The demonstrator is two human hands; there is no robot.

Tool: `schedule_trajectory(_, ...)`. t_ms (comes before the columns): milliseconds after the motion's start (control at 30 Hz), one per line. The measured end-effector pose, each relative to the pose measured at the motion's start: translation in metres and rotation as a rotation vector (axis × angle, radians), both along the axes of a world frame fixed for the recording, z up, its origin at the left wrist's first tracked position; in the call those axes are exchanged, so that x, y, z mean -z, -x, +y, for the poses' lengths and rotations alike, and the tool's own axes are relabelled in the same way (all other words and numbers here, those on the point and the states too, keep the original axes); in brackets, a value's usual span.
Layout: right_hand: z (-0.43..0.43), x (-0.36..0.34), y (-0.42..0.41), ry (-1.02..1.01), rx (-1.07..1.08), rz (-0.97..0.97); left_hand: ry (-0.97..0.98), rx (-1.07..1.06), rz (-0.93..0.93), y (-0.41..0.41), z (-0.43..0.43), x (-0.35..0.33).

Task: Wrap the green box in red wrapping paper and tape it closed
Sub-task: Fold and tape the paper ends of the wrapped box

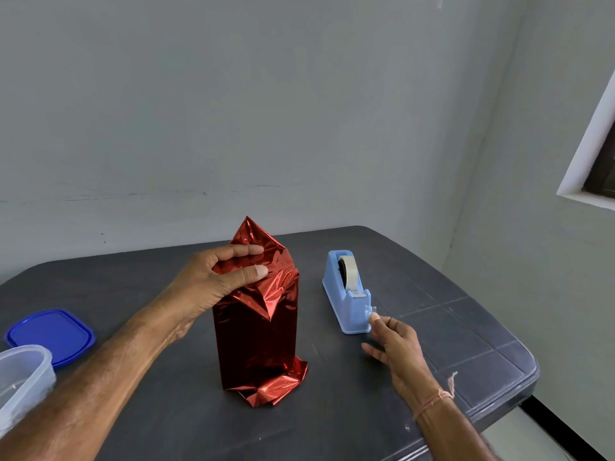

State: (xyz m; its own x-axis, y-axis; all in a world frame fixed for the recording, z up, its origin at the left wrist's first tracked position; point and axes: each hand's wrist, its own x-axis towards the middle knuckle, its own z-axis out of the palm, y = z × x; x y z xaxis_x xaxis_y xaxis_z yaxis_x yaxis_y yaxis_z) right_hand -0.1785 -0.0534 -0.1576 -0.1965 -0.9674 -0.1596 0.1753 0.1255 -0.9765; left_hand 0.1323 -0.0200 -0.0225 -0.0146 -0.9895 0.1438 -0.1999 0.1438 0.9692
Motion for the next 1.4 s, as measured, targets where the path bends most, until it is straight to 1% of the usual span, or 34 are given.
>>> schedule_trajectory(100, 0.012, -0.033, -0.006, 0.146, -0.116, 0.096, -0.010, 0.001, 0.001, 0.001, 0.003, -0.002)
schedule_trajectory(200, 0.013, -0.083, -0.024, 0.261, -0.328, 0.187, -0.016, 0.003, 0.010, 0.000, 0.006, -0.003)
schedule_trajectory(400, 0.001, -0.176, -0.073, 0.475, -0.718, 0.573, -0.025, 0.009, 0.002, -0.003, 0.004, -0.001)
schedule_trajectory(467, -0.008, -0.197, -0.088, 0.503, -0.834, 0.744, -0.027, 0.020, -0.001, -0.003, 0.003, -0.001)
schedule_trajectory(567, -0.026, -0.217, -0.107, 0.493, -0.948, 0.982, -0.029, 0.023, 0.015, -0.002, 0.005, -0.003)
schedule_trajectory(667, -0.038, -0.223, -0.122, 0.434, -1.033, 1.140, -0.031, 0.018, 0.008, -0.001, 0.007, -0.004)
schedule_trajectory(800, -0.043, -0.226, -0.135, 0.385, -1.101, 1.236, -0.037, -0.014, -0.045, -0.003, 0.003, 0.000)
schedule_trajectory(867, -0.043, -0.226, -0.139, 0.376, -1.125, 1.252, -0.038, -0.018, -0.056, -0.004, 0.000, 0.003)
schedule_trajectory(1167, -0.048, -0.225, -0.146, 0.354, -1.133, 1.236, -0.035, -0.015, -0.067, -0.002, 0.000, 0.002)
schedule_trajectory(1233, -0.046, -0.224, -0.147, 0.364, -1.114, 1.267, -0.039, -0.019, -0.068, -0.001, 0.001, 0.001)
schedule_trajectory(1267, -0.041, -0.225, -0.149, 0.382, -1.091, 1.297, -0.040, -0.019, -0.069, -0.001, 0.002, 0.001)
schedule_trajectory(1367, -0.034, -0.227, -0.153, 0.483, -1.034, 1.499, -0.038, -0.009, -0.062, -0.001, 0.002, -0.001)
schedule_trajectory(1400, -0.028, -0.233, -0.159, 0.521, -1.036, 1.532, -0.039, -0.005, -0.061, -0.001, 0.003, -0.001)
